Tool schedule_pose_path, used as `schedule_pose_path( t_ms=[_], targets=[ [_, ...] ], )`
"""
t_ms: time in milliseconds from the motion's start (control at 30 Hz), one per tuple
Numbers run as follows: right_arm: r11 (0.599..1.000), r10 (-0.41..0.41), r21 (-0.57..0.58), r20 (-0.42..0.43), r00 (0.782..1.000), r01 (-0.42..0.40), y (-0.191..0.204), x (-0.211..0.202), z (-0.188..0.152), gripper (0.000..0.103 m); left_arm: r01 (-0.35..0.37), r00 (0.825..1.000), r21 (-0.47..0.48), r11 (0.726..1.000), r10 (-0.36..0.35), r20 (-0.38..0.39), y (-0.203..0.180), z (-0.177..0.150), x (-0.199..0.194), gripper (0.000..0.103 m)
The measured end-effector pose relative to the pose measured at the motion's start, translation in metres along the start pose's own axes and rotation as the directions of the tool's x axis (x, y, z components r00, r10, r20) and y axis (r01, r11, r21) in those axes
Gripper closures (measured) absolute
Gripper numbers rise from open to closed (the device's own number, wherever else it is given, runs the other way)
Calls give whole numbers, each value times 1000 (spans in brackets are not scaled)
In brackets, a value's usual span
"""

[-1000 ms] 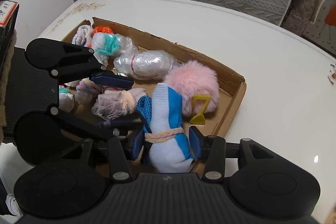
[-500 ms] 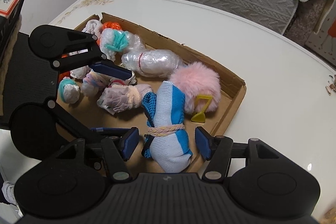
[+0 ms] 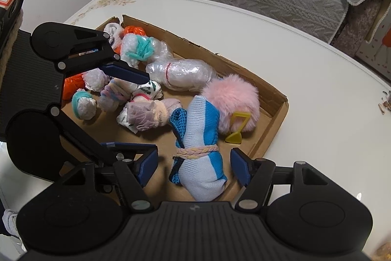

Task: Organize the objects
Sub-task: 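Place both sock bundles into the tray and open both grippers, then move both grippers back toward the grey sock and white bundle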

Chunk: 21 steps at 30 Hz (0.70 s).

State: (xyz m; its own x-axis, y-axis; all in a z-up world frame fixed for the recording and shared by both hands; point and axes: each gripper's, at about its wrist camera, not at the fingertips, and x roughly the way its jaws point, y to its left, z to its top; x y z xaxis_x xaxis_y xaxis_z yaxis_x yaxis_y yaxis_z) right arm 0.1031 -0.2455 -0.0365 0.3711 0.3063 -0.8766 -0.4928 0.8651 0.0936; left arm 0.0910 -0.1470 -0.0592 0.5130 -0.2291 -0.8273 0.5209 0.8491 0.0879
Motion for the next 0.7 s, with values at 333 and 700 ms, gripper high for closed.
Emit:
schedule_pose_path(
  t_ms=[333, 700],
  targets=[
    [999, -10, -37, 19, 1000, 11, 17, -19, -6, 35, -25, 1000, 4, 1000, 25, 2, -2, -21, -48, 21],
    [973, 122, -199, 13, 992, -117, 94, -67, -41, 24, 19, 1000, -71, 997, -20, -12, -34, -109, -166, 16]
  ],
)
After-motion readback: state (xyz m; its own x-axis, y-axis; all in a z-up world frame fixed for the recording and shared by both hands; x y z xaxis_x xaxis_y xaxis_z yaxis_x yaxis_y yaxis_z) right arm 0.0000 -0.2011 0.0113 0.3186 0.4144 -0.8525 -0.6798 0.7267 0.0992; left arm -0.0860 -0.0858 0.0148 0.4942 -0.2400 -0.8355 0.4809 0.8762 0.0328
